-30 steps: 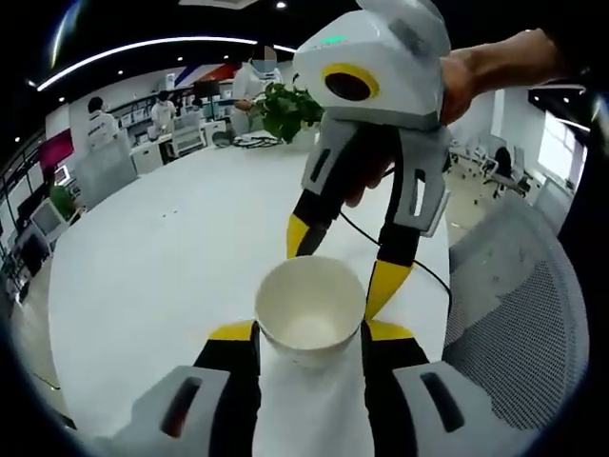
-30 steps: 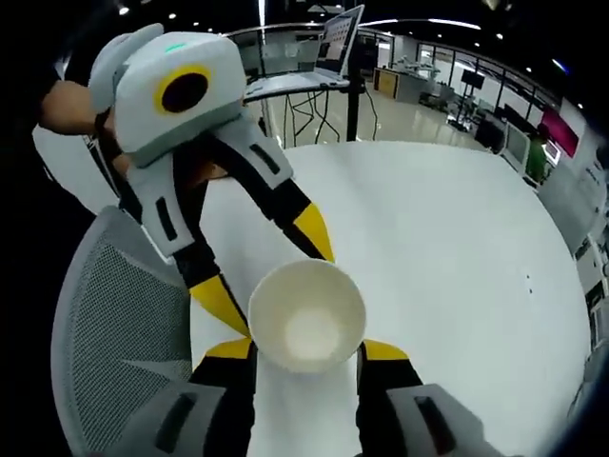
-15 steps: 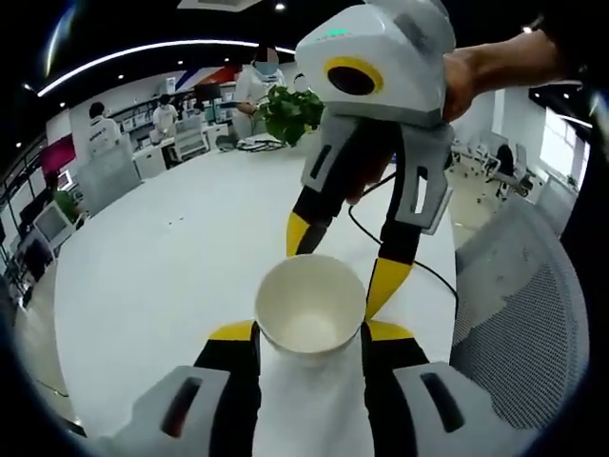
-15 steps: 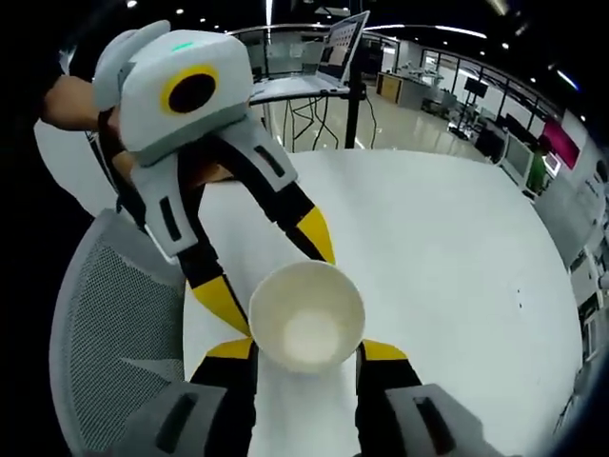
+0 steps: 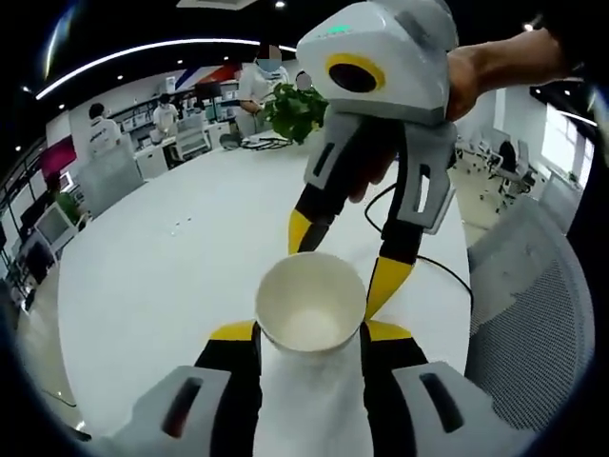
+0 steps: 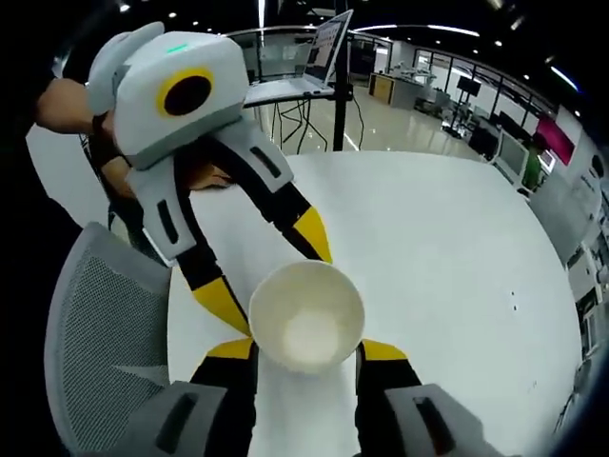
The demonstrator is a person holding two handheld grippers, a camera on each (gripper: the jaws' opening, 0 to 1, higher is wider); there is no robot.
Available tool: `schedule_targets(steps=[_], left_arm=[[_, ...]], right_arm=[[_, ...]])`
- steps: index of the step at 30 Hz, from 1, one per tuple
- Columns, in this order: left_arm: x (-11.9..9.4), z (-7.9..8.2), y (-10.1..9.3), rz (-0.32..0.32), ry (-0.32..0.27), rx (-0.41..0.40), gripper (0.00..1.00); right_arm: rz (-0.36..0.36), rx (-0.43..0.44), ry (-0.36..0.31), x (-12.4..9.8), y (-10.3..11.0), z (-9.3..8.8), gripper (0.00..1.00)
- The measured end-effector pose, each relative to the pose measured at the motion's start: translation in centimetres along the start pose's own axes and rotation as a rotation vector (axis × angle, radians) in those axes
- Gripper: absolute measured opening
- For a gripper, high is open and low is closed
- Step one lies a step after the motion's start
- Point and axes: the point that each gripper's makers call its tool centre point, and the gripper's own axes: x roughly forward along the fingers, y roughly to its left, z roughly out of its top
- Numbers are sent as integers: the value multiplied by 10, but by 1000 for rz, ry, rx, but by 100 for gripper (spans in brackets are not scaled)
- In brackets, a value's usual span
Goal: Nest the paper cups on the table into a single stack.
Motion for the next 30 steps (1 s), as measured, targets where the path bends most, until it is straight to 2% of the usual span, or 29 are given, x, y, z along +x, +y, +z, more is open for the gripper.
schedule_targets(steps=[12, 20, 30], left_arm=[[7, 0, 9, -4, 15, -16, 40], [9, 1, 11, -6, 14, -20, 40], [9, -2, 12, -4, 22, -30, 42]], right_arm=[[8, 39, 2, 9, -15, -3, 39], [12, 60, -3, 8, -11, -5, 39], [9, 73, -14, 9, -18, -1, 40]])
